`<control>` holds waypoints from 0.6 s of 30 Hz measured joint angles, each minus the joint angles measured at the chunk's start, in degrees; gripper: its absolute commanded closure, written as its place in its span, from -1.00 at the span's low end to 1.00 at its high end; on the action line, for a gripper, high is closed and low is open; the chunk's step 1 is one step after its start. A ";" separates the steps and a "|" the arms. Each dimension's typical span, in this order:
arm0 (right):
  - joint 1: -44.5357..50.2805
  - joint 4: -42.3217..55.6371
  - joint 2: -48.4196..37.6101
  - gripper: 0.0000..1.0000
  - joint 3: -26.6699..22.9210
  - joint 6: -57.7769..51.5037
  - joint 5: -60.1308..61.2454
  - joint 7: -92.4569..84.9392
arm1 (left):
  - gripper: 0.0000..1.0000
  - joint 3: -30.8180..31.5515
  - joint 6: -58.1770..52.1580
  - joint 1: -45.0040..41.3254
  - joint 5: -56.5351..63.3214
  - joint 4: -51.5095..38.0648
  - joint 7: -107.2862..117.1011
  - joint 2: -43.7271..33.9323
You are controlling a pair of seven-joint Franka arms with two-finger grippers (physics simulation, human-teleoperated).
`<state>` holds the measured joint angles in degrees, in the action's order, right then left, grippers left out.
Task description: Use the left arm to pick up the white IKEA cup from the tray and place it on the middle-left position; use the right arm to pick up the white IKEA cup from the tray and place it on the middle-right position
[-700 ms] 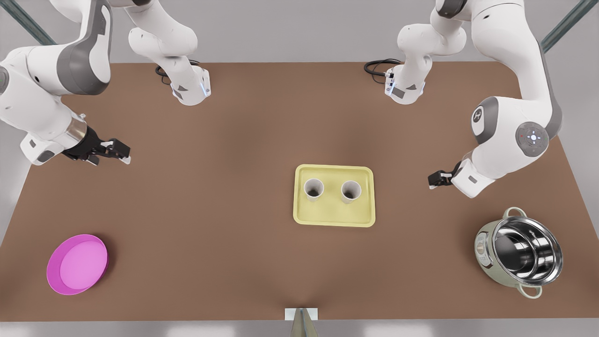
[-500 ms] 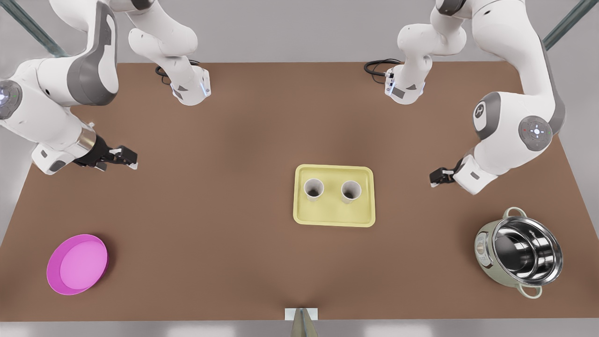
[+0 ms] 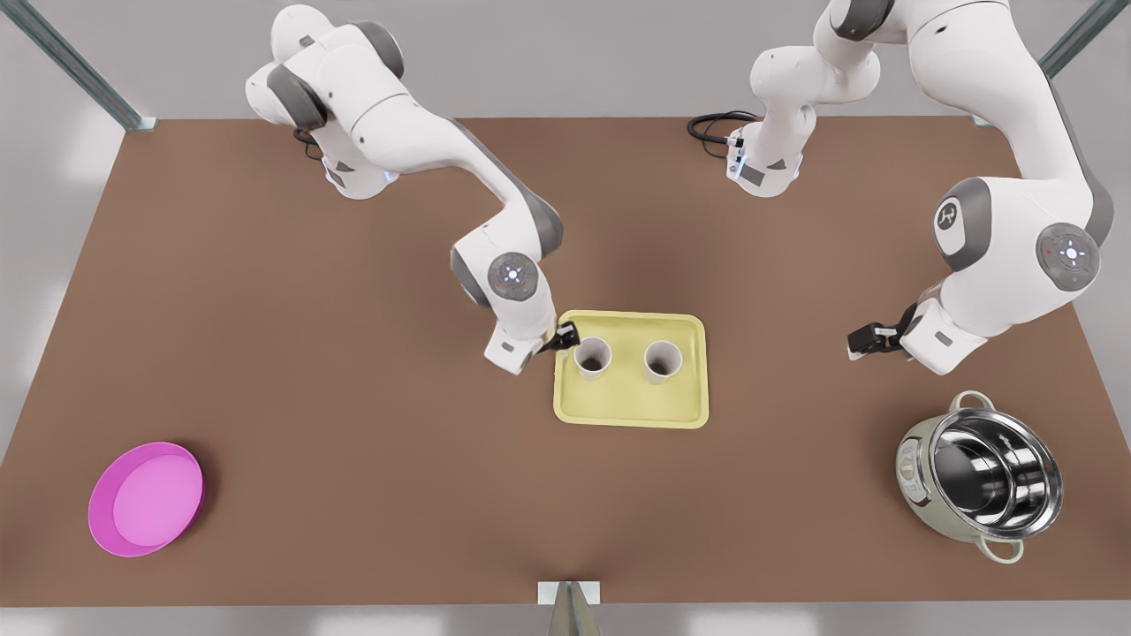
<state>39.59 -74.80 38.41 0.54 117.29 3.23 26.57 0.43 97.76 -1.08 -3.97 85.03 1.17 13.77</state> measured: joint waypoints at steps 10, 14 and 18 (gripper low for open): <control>3.50 0.64 5.56 -1.00 0.25 7.91 0.19 12.67 | -1.00 0.14 -0.05 -0.28 -0.46 0.05 -1.20 0.09; 4.25 0.70 8.32 -1.00 0.39 10.74 0.22 16.10 | -1.00 0.18 -0.11 -0.25 -0.17 0.07 -1.45 0.09; 4.86 0.46 11.95 -0.99 0.42 12.21 0.16 18.81 | -1.00 0.18 -0.14 -0.26 0.04 0.07 -1.67 0.09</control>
<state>44.45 -74.34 50.36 0.96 129.50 3.39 45.38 0.61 97.61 -1.35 -3.93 85.11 -0.50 13.86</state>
